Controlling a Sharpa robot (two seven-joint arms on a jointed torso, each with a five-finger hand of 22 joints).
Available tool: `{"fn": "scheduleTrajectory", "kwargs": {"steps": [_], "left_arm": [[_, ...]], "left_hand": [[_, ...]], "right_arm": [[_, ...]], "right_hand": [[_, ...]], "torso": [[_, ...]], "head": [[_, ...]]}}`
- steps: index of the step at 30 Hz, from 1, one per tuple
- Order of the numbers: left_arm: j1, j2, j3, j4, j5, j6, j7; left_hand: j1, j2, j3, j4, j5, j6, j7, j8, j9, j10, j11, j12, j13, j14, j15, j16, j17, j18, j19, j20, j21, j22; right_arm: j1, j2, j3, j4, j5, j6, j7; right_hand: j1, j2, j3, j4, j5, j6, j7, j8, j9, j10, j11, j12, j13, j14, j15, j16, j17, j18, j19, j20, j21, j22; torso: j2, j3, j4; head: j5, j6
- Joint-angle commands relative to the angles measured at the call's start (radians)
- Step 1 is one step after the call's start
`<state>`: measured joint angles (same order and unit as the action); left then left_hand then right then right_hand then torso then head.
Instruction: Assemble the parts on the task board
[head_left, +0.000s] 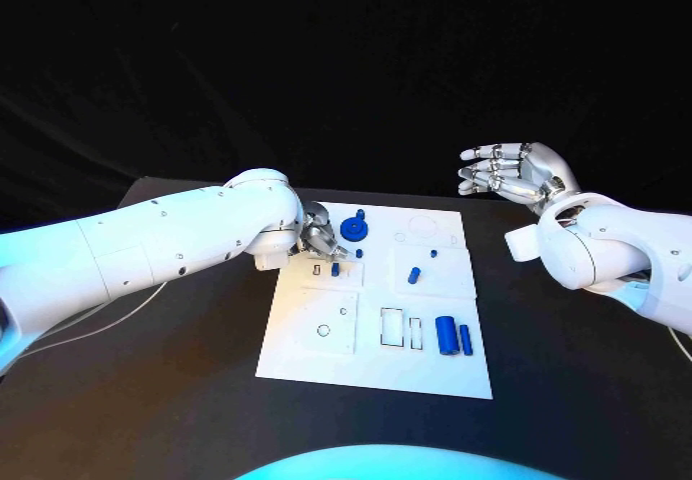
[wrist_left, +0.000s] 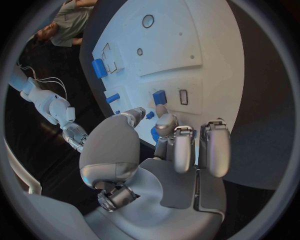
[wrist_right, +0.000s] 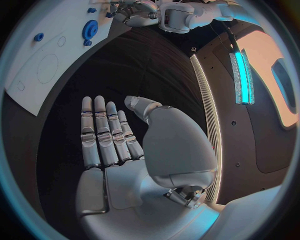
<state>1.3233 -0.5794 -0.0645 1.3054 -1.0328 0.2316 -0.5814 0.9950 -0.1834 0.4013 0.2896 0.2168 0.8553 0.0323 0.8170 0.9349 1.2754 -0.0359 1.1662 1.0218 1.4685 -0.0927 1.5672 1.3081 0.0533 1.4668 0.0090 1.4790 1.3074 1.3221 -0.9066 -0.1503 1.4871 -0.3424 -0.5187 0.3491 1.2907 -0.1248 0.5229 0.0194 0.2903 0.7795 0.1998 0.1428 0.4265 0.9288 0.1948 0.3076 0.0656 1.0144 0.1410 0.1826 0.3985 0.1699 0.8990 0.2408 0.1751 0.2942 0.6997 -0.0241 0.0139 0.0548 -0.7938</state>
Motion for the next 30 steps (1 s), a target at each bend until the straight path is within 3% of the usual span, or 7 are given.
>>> {"fn": "scheduleTrajectory", "kwargs": {"steps": [1,4,5,7,12,20,30], "left_arm": [[0.006,-0.010,0.014,0.024,0.048,-0.029,0.036],[0.015,-0.021,0.024,0.035,0.056,-0.022,0.043],[0.022,-0.025,0.028,0.036,0.058,-0.013,0.046],[0.033,-0.029,0.032,0.031,0.061,0.000,0.050],[0.056,-0.029,0.036,-0.010,0.044,0.028,0.065],[0.068,-0.011,0.038,-0.085,0.003,0.078,0.080],[0.073,0.031,0.033,-0.197,-0.035,0.127,0.081]], "left_hand": [[0.031,0.000,-0.010,0.000,0.003,-0.054,0.017,-0.046,-0.024,-0.058,0.015,-0.065,-0.079,0.102,0.011,0.004,0.263,-0.008,-0.003,0.002,-0.013,0.060],[0.047,0.005,-0.019,0.001,0.002,-0.074,0.036,-0.090,-0.054,-0.080,0.031,-0.086,-0.106,0.102,0.026,0.004,0.263,-0.004,-0.012,0.015,-0.022,0.045],[0.060,0.007,-0.025,0.000,0.002,-0.089,0.049,-0.124,-0.078,-0.099,0.043,-0.105,-0.131,0.102,0.036,0.004,0.263,-0.001,-0.021,0.024,-0.032,0.029],[0.082,0.012,-0.026,0.000,0.004,-0.129,0.066,-0.176,-0.112,-0.119,0.057,-0.125,-0.157,0.102,0.047,0.004,0.263,0.002,-0.029,0.034,-0.040,0.015],[0.120,0.024,-0.037,0.000,0.002,-0.158,0.095,-0.266,-0.190,-0.121,0.082,-0.129,-0.171,0.102,0.070,0.004,0.263,0.003,-0.031,0.057,-0.044,0.011],[0.126,0.035,-0.051,0.002,0.000,-0.139,0.097,-0.289,-0.223,-0.099,0.085,-0.106,-0.151,0.102,0.074,0.004,0.263,-0.002,-0.016,0.063,-0.030,0.037],[0.115,0.046,-0.073,0.003,-0.002,-0.102,0.091,-0.291,-0.244,-0.064,0.080,-0.068,-0.114,0.102,0.070,0.004,0.263,-0.009,0.002,0.061,-0.011,0.069]], "right_arm": [[-0.002,0.003,0.000,-0.008,-0.007,0.011,0.013],[-0.004,0.004,0.000,-0.014,-0.009,0.010,0.014],[-0.005,0.004,0.000,-0.016,-0.011,0.010,0.013],[-0.007,0.004,0.000,-0.018,-0.016,0.011,0.012],[-0.009,0.004,-0.001,-0.021,-0.031,0.018,0.011],[-0.010,0.006,-0.001,-0.024,-0.053,0.029,0.008],[-0.012,0.009,-0.001,-0.026,-0.073,0.034,0.002]], "right_hand": [[-0.012,-0.001,0.000,0.008,-0.004,0.014,0.047,0.011,0.002,0.004,-0.010,0.004,-0.001,-0.004,-0.004,-0.006,-0.003,0.013,0.006,0.005,-0.010,-0.008],[-0.013,-0.001,0.001,0.008,-0.005,0.017,0.045,0.012,0.003,0.005,-0.011,0.004,-0.002,-0.004,-0.004,-0.007,-0.003,0.013,0.008,0.005,-0.012,-0.011],[-0.012,0.000,0.002,0.008,-0.005,0.020,0.044,0.014,0.003,0.006,-0.012,0.004,-0.002,-0.003,-0.005,-0.007,-0.004,0.013,0.010,0.004,-0.013,-0.013],[-0.012,0.000,0.004,0.009,-0.006,0.028,0.041,0.017,0.005,0.009,-0.015,0.004,-0.002,0.004,-0.007,-0.006,-0.004,0.014,0.018,0.003,-0.015,-0.018],[-0.012,-0.002,0.012,0.011,-0.008,0.056,0.029,0.025,0.006,0.034,-0.026,-0.008,-0.004,0.046,-0.021,0.000,-0.006,0.015,0.063,-0.012,-0.011,-0.031],[-0.021,-0.007,0.013,0.023,-0.019,0.084,0.020,0.026,0.006,0.076,-0.037,-0.040,-0.004,0.102,-0.038,0.002,-0.013,0.014,0.119,-0.030,-0.006,-0.048],[-0.024,-0.013,0.013,0.027,-0.020,0.093,0.024,0.018,0.004,0.108,-0.040,-0.072,-0.004,0.147,-0.048,0.003,-0.020,0.014,0.161,-0.042,-0.003,-0.063]], "torso": [[0.001,-0.0004,-0.0015],[0.002,0.0003,0.0000],[0.001,0.0009,0.0005],[0.001,0.0014,0.0001],[0.003,0.0007,0.0000],[0.006,-0.0022,-0.0052],[0.006,-0.0021,-0.0014]], "head": [[0.004,0.005],[0.000,0.000],[-0.001,0.001],[0.000,0.007],[-0.003,0.011],[0.001,0.013],[0.005,0.012]]}}
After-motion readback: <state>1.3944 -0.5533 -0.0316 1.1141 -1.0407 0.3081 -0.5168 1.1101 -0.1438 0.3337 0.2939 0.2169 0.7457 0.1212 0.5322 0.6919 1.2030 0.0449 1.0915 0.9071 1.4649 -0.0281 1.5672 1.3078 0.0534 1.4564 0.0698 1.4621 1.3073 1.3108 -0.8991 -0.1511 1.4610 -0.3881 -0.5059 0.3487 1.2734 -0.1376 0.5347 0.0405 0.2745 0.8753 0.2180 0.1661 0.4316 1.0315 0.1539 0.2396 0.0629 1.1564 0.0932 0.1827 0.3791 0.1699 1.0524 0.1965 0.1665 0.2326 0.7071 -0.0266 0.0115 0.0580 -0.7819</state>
